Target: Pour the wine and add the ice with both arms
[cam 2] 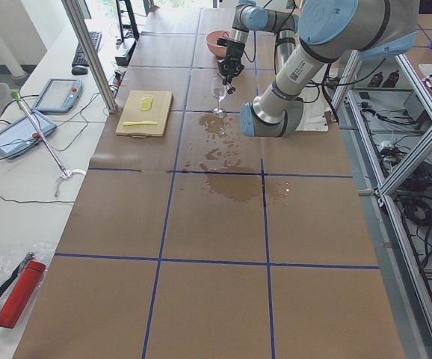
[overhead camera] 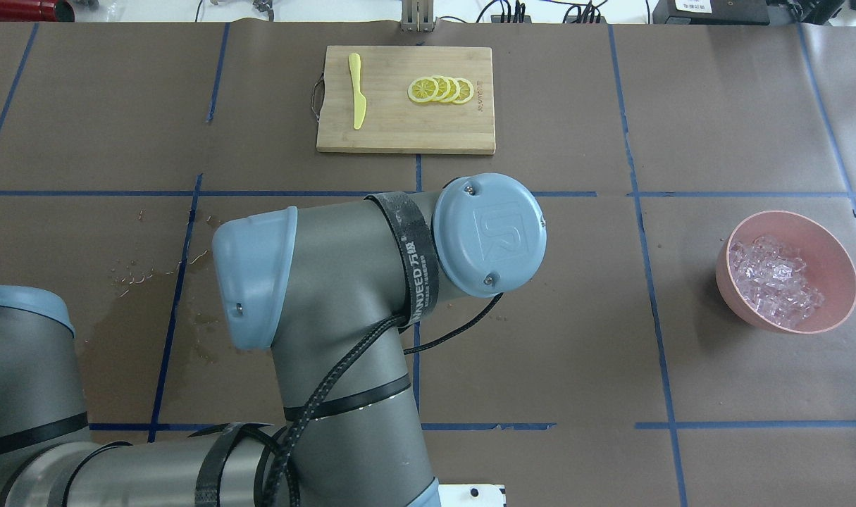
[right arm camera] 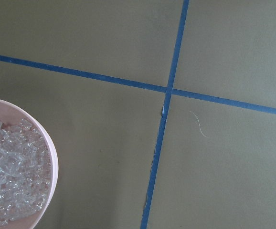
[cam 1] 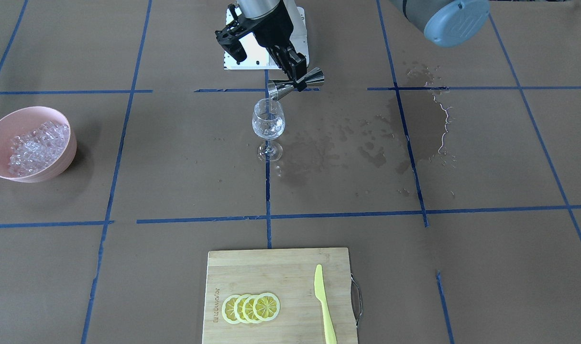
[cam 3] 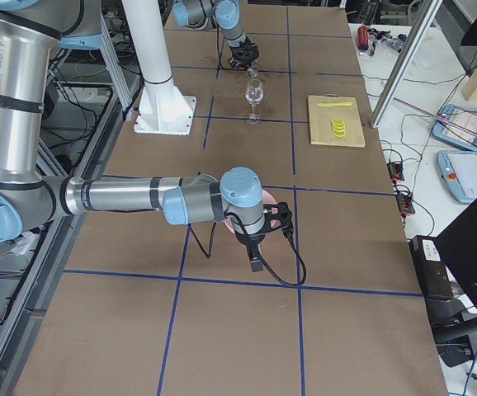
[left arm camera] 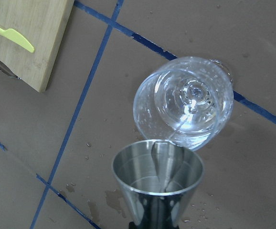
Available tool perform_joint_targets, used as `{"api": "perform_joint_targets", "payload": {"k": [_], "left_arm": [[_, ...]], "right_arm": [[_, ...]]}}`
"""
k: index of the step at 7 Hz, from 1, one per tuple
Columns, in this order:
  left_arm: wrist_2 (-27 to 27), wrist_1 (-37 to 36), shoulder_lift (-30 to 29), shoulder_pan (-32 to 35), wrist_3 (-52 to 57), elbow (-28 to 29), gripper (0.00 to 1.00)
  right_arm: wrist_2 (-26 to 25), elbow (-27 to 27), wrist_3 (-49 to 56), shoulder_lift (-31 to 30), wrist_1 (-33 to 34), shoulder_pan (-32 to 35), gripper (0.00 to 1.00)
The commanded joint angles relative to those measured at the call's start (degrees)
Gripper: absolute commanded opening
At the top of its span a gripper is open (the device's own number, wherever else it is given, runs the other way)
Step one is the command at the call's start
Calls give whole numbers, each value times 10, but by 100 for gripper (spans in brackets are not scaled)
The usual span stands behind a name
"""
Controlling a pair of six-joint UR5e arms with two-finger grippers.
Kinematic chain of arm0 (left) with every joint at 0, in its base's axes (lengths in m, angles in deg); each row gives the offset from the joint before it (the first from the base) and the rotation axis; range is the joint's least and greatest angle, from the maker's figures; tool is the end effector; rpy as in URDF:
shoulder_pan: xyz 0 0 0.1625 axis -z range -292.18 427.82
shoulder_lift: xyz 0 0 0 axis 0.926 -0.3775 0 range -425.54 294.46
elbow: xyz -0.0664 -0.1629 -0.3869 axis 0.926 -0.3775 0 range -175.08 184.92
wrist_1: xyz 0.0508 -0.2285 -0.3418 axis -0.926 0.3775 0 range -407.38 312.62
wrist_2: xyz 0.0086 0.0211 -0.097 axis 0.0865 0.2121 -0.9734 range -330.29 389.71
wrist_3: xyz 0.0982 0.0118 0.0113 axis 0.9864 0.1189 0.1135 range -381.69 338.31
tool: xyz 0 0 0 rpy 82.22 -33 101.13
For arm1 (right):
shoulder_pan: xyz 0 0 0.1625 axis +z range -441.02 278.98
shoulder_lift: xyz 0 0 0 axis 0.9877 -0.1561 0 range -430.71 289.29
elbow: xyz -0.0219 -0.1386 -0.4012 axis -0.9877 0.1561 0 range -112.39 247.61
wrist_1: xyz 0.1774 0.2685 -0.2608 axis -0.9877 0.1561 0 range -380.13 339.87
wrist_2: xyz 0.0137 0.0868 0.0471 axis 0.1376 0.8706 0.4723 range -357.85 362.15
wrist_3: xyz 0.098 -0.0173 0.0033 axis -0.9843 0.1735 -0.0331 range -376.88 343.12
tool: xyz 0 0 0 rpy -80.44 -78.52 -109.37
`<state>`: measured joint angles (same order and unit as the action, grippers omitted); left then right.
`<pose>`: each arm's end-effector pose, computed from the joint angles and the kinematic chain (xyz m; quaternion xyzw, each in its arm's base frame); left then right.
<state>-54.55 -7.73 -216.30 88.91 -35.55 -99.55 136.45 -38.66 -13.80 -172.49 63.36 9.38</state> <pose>0.5109 -0.3506 0.0388 0.1937 0.1056 0.4412 0.8699 0.0667 -0.4153 0.5989 0.1001 -0.3724 -0.0576 0.9208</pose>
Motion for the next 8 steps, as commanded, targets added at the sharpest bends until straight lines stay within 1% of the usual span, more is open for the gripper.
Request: {"api": "perform_joint_targets", "payload": {"k": [1, 2, 4, 5, 6, 7, 8], "left_arm": [[16, -1, 0, 2, 5, -9, 0], [17, 3, 1, 4, 5, -17, 0], [18, 15, 12, 10, 5, -97, 0], [17, 49, 30, 38, 5, -138, 0], [17, 94, 69, 58, 6, -174, 0], [16, 178, 131, 85, 39, -201, 0], [13, 283, 203, 110, 76, -222, 0]], "right_arm": [[1, 0, 0, 1, 0, 0, 100], [1, 0, 0, 1, 0, 0, 100], [1, 0, 0, 1, 0, 0, 100], [1, -1, 0, 2, 0, 0, 100], [1, -1, 0, 2, 0, 0, 100], [1, -1, 0, 2, 0, 0, 100], [2, -2, 0, 1, 0, 0, 100]]}}
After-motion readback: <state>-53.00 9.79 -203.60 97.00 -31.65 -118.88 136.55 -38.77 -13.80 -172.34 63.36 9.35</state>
